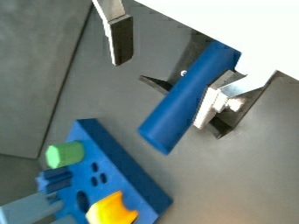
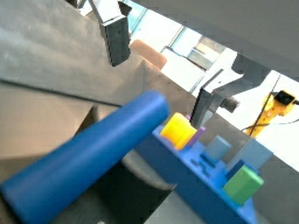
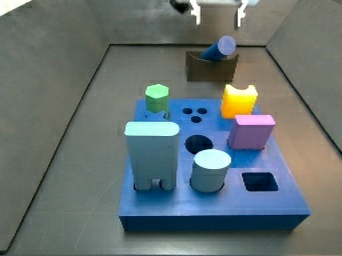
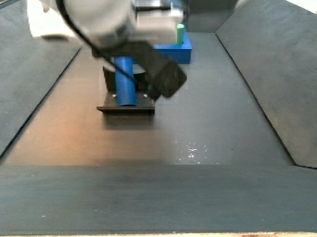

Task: Pick up the round object. Move up. Place the round object on the fixture. Regrasp the round object. Move to above the board. Insert the round object.
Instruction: Regrasp the round object.

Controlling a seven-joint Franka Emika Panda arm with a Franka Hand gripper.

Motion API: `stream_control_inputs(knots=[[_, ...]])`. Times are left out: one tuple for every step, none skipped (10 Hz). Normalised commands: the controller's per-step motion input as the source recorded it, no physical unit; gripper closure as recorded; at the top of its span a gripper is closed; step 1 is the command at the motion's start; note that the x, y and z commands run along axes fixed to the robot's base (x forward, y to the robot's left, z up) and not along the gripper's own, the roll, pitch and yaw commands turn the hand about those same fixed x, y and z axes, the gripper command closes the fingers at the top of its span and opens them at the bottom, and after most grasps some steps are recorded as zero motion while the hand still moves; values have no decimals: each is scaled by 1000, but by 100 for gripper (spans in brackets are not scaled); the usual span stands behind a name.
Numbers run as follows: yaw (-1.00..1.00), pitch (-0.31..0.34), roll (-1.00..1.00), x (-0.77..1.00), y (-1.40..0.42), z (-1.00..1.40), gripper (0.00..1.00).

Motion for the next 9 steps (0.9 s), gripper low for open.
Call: stream_control_inputs(knots=[[-5,53,1000,-1,-958,1000,0],[-6,52,1000,1,-1000,979,0],[-6,42,1000,-22,-1000,942,0],[-7,34,1000,-58,-1000,911,0],[-7,27,1000,-75,-966,799,0],[-7,25,1000,-68,-847,652,0],[-7,21,1000,-43,-532,258,0],[-7,19,1000,-32,-399,107,0],[-6,15,1000,-12,-137,22,0]])
